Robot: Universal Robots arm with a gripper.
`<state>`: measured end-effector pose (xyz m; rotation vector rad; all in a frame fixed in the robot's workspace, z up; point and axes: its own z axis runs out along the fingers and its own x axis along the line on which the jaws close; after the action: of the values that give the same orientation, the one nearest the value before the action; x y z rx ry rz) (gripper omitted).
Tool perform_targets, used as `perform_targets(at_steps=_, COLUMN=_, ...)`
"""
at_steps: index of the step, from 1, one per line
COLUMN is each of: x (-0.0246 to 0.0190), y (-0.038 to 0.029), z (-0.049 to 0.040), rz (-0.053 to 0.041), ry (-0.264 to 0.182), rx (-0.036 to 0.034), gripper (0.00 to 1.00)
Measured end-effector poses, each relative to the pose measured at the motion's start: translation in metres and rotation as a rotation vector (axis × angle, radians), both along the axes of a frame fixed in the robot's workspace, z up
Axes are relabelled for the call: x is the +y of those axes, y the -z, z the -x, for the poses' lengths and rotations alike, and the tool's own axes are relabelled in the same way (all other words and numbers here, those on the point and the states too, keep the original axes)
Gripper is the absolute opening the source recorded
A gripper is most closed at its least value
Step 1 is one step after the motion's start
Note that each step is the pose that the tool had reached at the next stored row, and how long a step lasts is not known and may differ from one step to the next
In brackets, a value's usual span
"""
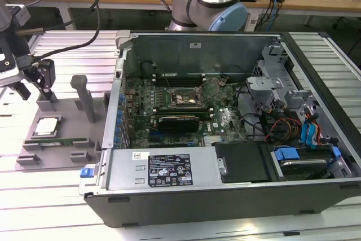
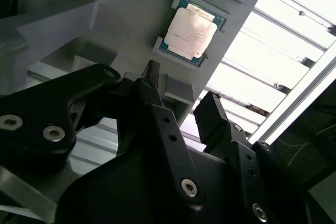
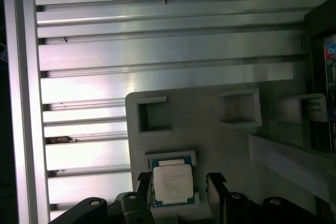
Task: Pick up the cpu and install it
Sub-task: 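Pick up the cpu and move it towards the insertion slot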
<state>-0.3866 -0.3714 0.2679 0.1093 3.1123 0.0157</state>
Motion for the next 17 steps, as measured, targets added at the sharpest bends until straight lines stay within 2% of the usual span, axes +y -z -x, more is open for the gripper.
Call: perform_targets(at_steps=17, x=-0.0004, y=0.0087, z=0.0004, rz=0.0000, ry=0.000, rx=0.0000, gripper=0.55)
